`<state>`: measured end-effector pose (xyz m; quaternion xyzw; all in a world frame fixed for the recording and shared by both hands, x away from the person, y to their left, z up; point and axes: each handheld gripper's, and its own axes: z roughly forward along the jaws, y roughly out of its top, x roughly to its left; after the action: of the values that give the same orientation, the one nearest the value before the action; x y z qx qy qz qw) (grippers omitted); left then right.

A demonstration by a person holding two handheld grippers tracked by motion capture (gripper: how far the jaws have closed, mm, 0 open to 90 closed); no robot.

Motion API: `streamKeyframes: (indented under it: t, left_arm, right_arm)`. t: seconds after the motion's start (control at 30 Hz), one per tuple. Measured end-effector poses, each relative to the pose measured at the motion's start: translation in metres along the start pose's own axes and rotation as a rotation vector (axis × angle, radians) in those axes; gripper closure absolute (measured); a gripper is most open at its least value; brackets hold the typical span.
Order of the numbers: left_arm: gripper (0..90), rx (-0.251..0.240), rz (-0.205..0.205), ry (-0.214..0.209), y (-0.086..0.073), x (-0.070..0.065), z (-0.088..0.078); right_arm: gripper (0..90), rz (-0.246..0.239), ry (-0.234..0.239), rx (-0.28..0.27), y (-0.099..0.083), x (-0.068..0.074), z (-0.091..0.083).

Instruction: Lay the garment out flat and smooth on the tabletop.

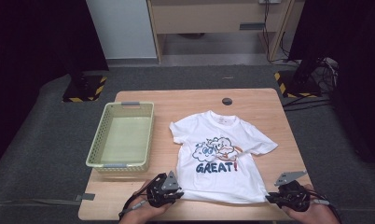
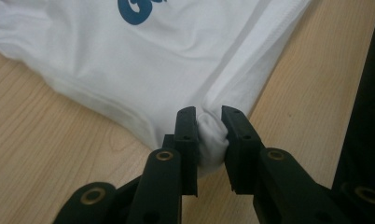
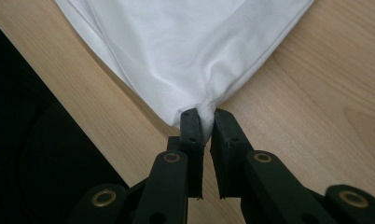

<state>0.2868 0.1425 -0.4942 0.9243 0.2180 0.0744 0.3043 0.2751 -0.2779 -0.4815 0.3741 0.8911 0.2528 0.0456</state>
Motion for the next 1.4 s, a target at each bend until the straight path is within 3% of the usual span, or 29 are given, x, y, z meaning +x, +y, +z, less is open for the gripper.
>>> streamKeyframes:
  t: [0.13,0.27,0.37,0.5,0.7,0.83,0.93,1.0,1.13,1.4]
  left_arm:
    - [67.4,-0.006,-0.002,0.009,0.001,-0.001,-0.005]
    - [52.0,-0.068,-0.015,0.029,0.012,0.0,-0.02]
    - [45.1,-0.083,-0.018,0.056,0.022,0.003,-0.024]
    - [37.4,-0.074,-0.066,0.068,0.028,0.011,-0.007]
    - [31.3,-0.076,-0.107,0.075,0.024,0.015,0.024]
    - [25.7,-0.051,-0.097,0.084,0.022,0.016,0.03]
    - [22.8,-0.036,-0.1,0.078,0.02,0.016,0.035]
    - [21.6,-0.031,-0.106,0.076,0.019,0.016,0.038]
    - [18.7,-0.021,-0.109,0.075,0.018,0.016,0.041]
    - [14.7,-0.029,-0.123,0.072,0.015,0.018,0.044]
  right_arm:
    - [80.3,0.009,0.005,0.009,-0.006,0.002,0.001]
    - [71.0,0.017,0.0,-0.015,-0.007,-0.001,-0.005]
    - [65.4,0.025,-0.009,-0.037,-0.005,-0.005,-0.011]
    - [58.7,0.036,-0.041,-0.068,0.004,-0.013,-0.013]
    - [47.5,0.058,-0.061,-0.088,0.027,-0.035,0.013]
    - [39.8,0.071,-0.069,-0.095,0.04,-0.05,0.031]
    - [30.3,0.114,-0.086,-0.089,0.047,-0.059,0.042]
    - [24.1,0.107,-0.097,-0.104,0.05,-0.064,0.047]
    - [28.0,0.113,-0.12,-0.129,0.059,-0.072,0.053]
    - [54.5,0.079,-0.211,-0.164,0.079,-0.085,0.058]
